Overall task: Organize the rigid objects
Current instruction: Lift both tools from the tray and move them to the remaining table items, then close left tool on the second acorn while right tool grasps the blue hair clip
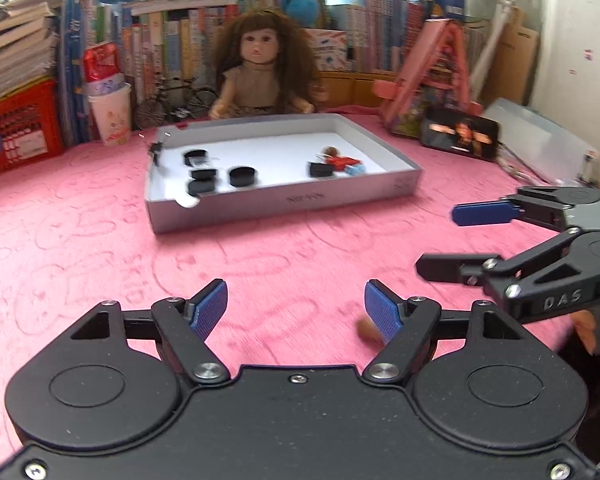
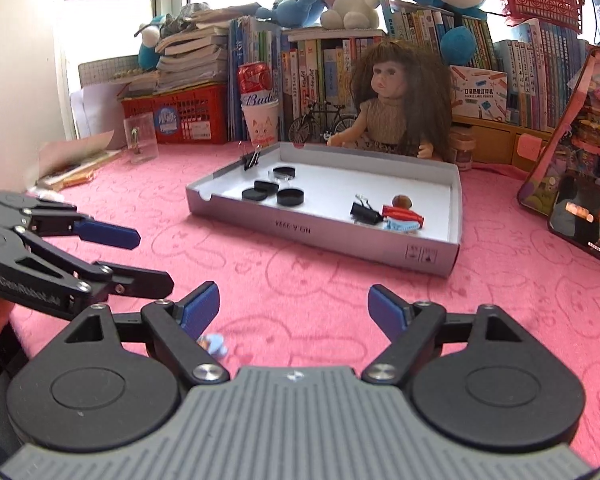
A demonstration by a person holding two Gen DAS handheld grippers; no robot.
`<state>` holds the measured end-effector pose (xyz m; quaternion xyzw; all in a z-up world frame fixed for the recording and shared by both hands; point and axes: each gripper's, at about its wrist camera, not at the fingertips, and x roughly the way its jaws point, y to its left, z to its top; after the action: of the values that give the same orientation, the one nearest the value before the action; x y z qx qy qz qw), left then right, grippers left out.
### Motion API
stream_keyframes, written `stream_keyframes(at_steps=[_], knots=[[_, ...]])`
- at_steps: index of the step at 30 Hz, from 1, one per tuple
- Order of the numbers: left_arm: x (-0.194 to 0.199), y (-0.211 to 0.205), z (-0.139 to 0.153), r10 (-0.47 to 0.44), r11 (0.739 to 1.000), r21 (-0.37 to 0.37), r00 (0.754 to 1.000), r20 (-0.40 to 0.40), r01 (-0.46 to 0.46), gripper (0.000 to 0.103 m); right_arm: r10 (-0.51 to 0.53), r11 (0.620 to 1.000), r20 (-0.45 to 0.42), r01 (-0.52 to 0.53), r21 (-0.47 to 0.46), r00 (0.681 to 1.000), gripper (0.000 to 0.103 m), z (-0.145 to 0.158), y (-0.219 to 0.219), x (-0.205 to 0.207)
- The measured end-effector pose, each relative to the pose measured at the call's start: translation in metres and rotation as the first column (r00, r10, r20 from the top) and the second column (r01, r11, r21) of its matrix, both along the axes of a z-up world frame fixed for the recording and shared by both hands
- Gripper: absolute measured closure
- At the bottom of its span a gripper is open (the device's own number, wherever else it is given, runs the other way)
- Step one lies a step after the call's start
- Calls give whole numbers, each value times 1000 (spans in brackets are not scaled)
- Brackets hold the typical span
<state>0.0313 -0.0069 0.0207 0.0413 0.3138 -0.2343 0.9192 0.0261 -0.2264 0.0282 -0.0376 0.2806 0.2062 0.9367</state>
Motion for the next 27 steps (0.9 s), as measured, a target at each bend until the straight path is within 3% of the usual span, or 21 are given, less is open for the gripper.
stream_keyframes(at_steps=[5, 9, 13, 14, 27], knots=[[-14, -3, -5, -92, 996, -22, 995, -32, 92, 46, 90, 993, 8, -89, -76, 996, 12, -5, 10, -20], [-15, -15, -14, -121, 993, -19, 991, -51, 120, 58, 99, 990, 14, -97, -100, 995, 12, -12, 19, -24], [-12, -19, -22, -94, 995, -46, 992, -82, 91, 87, 96, 992, 13, -95, -89, 995, 12, -16, 21, -27], [-11, -19, -22, -76, 996, -47, 994, -82, 72, 90, 98, 991, 16, -97, -90, 995, 12, -16, 22, -27], [-11, -8, -19, -35, 998, -61, 998, -48, 32, 92, 65, 996, 47, -62, -61, 997, 13, -21, 30, -26]])
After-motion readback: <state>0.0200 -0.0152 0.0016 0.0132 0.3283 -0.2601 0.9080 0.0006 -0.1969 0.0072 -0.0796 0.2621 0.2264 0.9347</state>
